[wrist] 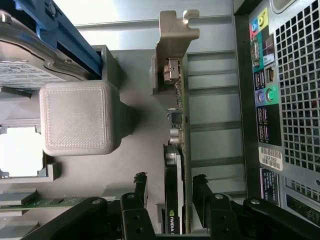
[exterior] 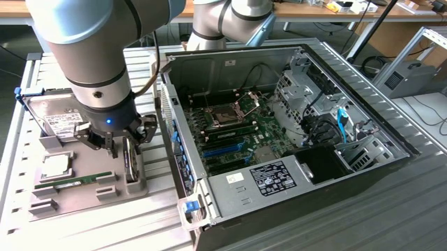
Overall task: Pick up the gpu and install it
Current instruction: 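Pick up the gpu and move the gpu toward the slot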
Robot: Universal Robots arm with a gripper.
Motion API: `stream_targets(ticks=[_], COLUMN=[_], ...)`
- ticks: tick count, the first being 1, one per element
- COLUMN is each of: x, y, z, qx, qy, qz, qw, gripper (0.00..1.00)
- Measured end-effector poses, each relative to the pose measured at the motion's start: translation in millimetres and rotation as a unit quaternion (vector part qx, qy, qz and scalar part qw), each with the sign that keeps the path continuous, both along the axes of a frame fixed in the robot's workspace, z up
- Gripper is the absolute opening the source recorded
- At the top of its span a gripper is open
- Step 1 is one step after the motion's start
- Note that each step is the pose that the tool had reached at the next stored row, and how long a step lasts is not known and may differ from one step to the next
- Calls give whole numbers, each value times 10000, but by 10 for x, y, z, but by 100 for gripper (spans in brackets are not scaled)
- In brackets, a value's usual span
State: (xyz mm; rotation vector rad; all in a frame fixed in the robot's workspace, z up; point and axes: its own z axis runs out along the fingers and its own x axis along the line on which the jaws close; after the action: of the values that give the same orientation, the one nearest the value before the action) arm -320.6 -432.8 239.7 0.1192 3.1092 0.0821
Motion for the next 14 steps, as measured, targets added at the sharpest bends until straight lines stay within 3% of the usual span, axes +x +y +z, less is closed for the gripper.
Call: stream_targets(ticks=[14], x=[8], y=[-2], z=[2], qx=[-1], qy=[2], qz=[0], qw=[10000], gripper=[48])
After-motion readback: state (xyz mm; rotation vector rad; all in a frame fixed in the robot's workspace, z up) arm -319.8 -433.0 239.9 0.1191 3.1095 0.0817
